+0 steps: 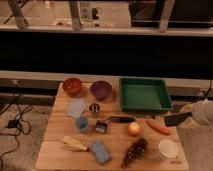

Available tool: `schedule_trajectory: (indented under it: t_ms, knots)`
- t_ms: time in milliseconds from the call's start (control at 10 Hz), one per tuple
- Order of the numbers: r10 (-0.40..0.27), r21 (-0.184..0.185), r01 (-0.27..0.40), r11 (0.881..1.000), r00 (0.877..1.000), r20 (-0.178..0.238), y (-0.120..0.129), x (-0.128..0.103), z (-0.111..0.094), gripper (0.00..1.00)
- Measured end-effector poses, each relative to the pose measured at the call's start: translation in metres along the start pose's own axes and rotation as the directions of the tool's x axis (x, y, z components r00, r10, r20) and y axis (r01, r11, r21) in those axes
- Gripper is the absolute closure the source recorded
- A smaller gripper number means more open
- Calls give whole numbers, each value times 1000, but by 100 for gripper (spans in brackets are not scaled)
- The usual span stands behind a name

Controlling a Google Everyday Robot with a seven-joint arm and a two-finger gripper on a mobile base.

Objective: Place eraser in paper cup

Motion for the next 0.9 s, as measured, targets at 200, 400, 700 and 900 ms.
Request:
schedule_trajectory:
  t_ms: [200,400,700,900]
  knots:
    - [-11,-22,11,1000,1000,1,22,11,-9,98]
    - [-23,-51,24,998,1000,14,46,14,-17,98]
    - [-41,-107,49,993,996,74,85,10,-35,98]
    - [-53,-156,72,985,991,122,110,1,-42,98]
